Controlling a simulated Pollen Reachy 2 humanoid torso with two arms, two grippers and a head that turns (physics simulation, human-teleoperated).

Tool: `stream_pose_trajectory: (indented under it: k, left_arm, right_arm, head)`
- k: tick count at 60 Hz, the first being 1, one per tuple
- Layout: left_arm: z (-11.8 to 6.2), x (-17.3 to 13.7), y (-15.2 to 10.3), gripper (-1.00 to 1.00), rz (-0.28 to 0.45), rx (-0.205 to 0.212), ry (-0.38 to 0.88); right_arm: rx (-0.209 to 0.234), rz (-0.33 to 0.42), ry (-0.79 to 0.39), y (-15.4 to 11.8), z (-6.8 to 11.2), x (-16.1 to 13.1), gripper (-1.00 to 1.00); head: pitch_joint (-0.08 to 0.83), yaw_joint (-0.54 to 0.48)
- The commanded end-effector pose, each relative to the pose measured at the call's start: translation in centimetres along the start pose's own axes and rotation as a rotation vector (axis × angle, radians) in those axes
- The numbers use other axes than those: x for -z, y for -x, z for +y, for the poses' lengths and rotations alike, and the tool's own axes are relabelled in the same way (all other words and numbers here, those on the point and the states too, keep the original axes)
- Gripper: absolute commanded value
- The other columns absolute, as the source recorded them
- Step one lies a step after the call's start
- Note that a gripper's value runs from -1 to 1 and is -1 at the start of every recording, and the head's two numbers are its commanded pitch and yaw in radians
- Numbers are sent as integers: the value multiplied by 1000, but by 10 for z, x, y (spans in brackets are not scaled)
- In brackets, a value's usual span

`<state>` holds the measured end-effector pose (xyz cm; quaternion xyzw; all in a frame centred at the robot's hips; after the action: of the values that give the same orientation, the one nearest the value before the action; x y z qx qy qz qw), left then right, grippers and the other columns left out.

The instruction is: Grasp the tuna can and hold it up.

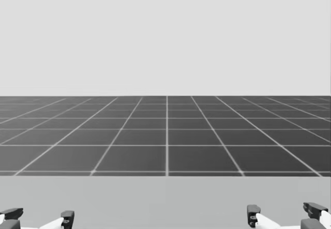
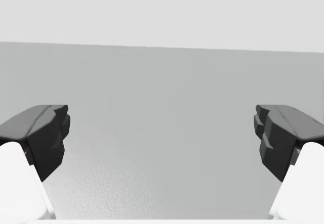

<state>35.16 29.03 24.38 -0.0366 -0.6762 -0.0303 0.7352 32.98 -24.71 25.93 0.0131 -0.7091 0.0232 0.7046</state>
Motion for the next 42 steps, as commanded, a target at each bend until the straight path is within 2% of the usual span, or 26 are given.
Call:
stream_pose_trajectory:
  k: [1,3,12,21,31,42]
  left_arm:
    - [0,0,0,-1000,2,5,-1]
    - [0,0,0,-1000,2,4,-1]
    - [-1,0,0,-1000,2,3,-2]
    - [-1,-1,0,-1000,-7,21,-12]
    - [0,-1,0,-1000,-17,24,-11]
    - [-1,-2,-1,-1000,-25,27,-13]
  right_arm:
    - [31,-1,21,1,2,-2,-1000]
    - [15,-8,24,1,2,-2,-1000]
    - [-1,-2,17,0,1,-1,-1000]
    - [-5,-4,36,1,1,0,-1000]
    - [-16,-4,37,2,2,1,-1000]
    - [-20,-2,36,3,1,2,-1000]
  head:
    - [19,6]
    - [24,7]
    - [97,7]
    - [242,3]
    - [370,5]
    - [514,-44]
